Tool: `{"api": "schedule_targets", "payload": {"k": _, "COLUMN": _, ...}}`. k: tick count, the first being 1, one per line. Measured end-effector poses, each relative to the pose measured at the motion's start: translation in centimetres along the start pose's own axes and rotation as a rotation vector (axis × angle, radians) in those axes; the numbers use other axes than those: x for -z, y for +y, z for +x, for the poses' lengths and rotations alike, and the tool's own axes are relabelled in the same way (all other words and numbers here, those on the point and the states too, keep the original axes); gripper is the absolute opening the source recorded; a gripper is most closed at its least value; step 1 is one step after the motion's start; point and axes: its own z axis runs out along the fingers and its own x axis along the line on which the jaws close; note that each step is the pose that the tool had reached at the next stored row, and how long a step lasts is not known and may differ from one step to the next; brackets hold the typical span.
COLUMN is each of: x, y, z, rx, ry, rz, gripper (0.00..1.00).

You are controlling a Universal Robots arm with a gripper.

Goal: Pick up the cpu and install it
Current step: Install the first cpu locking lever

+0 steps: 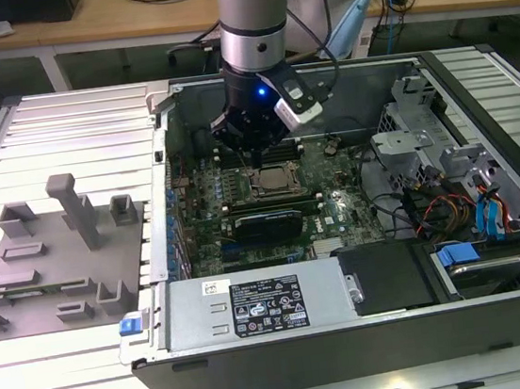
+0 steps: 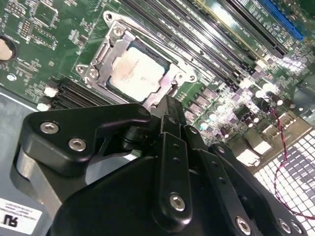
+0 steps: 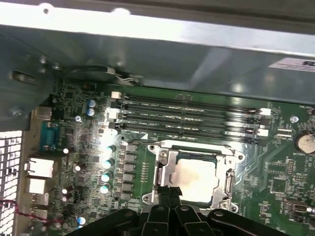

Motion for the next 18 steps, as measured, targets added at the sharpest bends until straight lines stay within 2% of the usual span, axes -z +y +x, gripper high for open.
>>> {"api": "schedule_targets", "payload": {"k": 2, "x": 0.06, "y": 0.02, "z": 0.14, "rx": 0.000, "ry": -0.0001, "rz": 0.0003, "gripper": 0.11}}
{"api": "schedule_targets", "payload": {"k": 5, "x": 0.81, "y": 0.03, "z": 0.16, "rx": 0.000, "ry": -0.0007, "rz": 0.0001, "gripper": 0.11}}
{"api": "schedule_targets", "payload": {"k": 6, "x": 1.26, "y": 0.02, "z": 0.16, "rx": 0.000, "ry": -0.0006, "rz": 0.0002, "gripper": 0.11}}
{"api": "schedule_targets", "payload": {"k": 13, "x": 2.85, "y": 0.02, "z": 0.18, "rx": -0.002, "ry": -0.0006, "rz": 0.0002, "gripper": 0.11}}
{"api": "schedule_targets", "payload": {"k": 18, "x": 2.95, "y": 0.02, "z": 0.18, "rx": -0.003, "ry": -0.0006, "rz": 0.0000, "gripper": 0.11}}
